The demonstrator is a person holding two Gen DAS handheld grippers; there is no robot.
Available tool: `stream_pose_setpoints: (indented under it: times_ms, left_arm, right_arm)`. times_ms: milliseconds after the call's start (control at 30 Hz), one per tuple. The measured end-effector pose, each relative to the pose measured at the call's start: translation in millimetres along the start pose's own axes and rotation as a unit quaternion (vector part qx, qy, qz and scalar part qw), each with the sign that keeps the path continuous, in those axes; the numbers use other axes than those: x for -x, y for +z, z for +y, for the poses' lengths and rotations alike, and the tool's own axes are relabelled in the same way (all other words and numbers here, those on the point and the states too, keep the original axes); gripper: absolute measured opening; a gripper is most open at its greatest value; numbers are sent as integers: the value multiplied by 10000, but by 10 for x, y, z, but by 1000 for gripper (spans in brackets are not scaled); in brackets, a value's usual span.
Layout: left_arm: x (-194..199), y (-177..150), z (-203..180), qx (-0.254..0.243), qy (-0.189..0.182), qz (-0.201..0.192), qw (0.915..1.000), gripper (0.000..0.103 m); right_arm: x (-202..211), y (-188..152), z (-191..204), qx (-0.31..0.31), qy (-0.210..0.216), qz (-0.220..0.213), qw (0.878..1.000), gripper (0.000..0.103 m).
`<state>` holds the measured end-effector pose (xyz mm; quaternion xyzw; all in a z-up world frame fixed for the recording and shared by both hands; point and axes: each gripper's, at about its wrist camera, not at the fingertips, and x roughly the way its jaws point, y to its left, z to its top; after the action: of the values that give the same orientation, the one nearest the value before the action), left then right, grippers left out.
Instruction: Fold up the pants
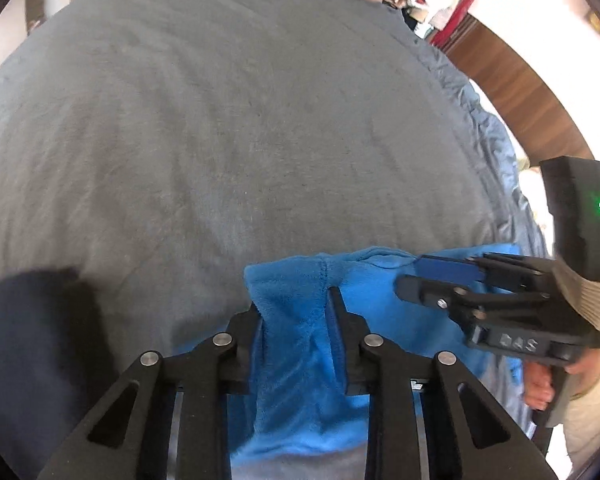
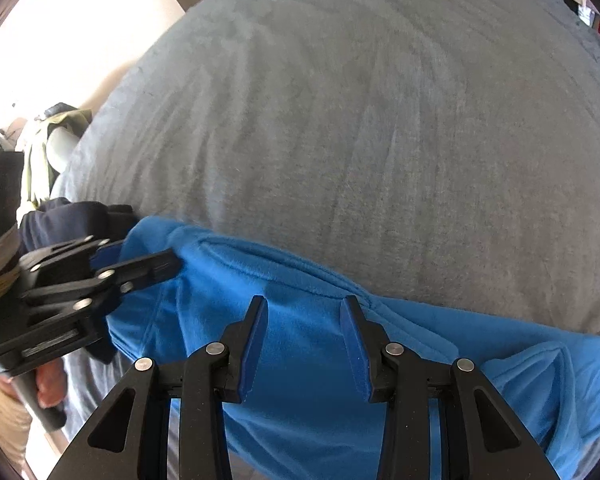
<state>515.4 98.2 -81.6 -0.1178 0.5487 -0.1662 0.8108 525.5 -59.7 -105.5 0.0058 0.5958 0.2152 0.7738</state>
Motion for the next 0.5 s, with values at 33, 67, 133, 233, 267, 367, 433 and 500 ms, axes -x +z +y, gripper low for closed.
stream_pose_setpoints:
  times_ms: [33, 67, 133, 233, 267, 367, 433, 500]
  left_arm:
    - [94, -53, -3, 49, 35, -6, 10000, 7]
    - [149, -86, 1, 97, 29, -4, 9999, 7]
    - [261, -174, 46, 268, -42, -5, 9996, 7]
    - [357, -254, 86, 390, -6, 54, 9992, 7]
    - [384, -281, 94, 505, -39, 72, 9987, 7]
    - [478, -379, 123, 724, -84, 156, 9972, 7]
    - [480, -457, 110, 810, 77, 252, 9964, 7]
    - [453, -499, 177, 890, 101, 286, 9956, 7]
  right_arm:
    - [40, -6, 18, 22, 40, -35, 10000, 39]
    - [88, -13, 36, 41, 71, -73, 9999, 40]
    - [150, -19, 114, 128, 75, -141, 9998, 40]
    - [173, -20, 260, 266, 122, -124, 9995, 39]
    - [176, -27, 310, 288, 167, -93, 9994, 39]
    - [222, -74, 420, 374, 281, -12, 9989, 40]
    - [234, -99, 482, 495, 351, 20, 9982, 39]
    - [213, -109, 540, 538, 365, 91, 9978, 40]
